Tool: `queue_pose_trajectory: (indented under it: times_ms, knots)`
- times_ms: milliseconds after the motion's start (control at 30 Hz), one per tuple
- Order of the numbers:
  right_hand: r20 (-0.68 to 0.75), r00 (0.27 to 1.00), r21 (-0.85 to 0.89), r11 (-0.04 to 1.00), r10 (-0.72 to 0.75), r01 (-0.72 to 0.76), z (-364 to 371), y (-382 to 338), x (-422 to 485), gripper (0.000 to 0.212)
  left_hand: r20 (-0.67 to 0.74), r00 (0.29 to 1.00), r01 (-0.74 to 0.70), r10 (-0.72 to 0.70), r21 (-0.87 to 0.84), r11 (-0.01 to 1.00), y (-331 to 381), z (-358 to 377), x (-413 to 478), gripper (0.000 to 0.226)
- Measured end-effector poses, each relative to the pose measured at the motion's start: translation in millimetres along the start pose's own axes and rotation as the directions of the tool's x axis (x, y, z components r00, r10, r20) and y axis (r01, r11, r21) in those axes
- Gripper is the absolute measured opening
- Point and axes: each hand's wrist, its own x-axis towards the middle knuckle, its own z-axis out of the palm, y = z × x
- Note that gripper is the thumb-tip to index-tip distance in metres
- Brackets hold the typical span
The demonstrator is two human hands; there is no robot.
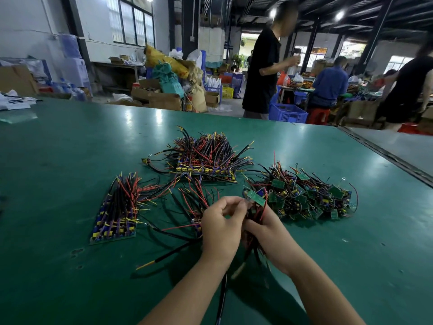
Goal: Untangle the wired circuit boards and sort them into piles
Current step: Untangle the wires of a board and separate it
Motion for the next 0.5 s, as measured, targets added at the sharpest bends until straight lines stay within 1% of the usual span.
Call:
queue_pose_trajectory:
  times_ms: [33,100,133,167,200,233,300,333,433,500]
  knots:
    - [-0.011,1.0,-0.061,0.998,-0.011,0.011,1.1,1.6,-0.7,0.028,0.001,1.0,-0.002,0.002,-0.005,1.0,0.8,0.5,-0.4,0.021]
    - [-0.007,1.0,-0.184,0.983,-0.02,0.019,1.9,5.6,-0.1,0.009,-0.014,0.999,0.046,-0.047,-0.042,0.998,2.9,1.2,-1.4,0.025]
    - [-0.007,1.0,-0.236,0.972,-0.024,0.022,2.2,7.2,0.6,0.003,-0.012,0.995,0.094,-0.096,-0.094,0.991,4.0,0.7,-1.3,0.027]
    - [-0.017,0.999,-0.299,0.954,-0.035,0.028,2.0,8.2,1.1,0.002,0.019,0.988,0.156,-0.155,-0.172,0.973,5.3,0.4,-1.3,0.03]
    - [-0.042,0.997,-0.366,0.93,-0.059,0.039,1.5,9.4,1.2,0.008,0.085,0.974,0.226,-0.211,-0.239,0.945,5.9,-0.2,-1.6,0.037]
    - [-0.067,0.994,-0.425,0.904,-0.091,0.054,0.6,9.2,0.8,0.014,0.162,0.954,0.287,-0.251,-0.261,0.922,5.1,-0.1,-2.3,0.05]
    - [-0.11,0.983,-0.505,0.86,-0.146,0.071,-1.1,7.8,-0.4,0.017,0.289,0.913,0.35,-0.287,-0.198,0.916,3.1,1.2,-5.8,0.074]
    - [-0.116,0.981,-0.53,0.845,-0.153,0.069,-1.4,6.6,-1.8,0.017,0.313,0.906,0.351,-0.285,-0.177,0.919,3.2,2.8,-8.0,0.081]
    - [-0.157,0.966,-0.555,0.828,-0.205,0.086,-5.0,5.4,-1.8,0.015,0.261,0.92,0.346,-0.292,-0.196,0.917,4.1,5.9,-7.7,0.096]
    - [-0.195,0.942,-0.565,0.816,-0.272,0.118,-6.4,3.3,-1.5,0.017,0.301,0.898,0.386,-0.32,-0.194,0.902,2.7,6.7,-7.8,0.103]
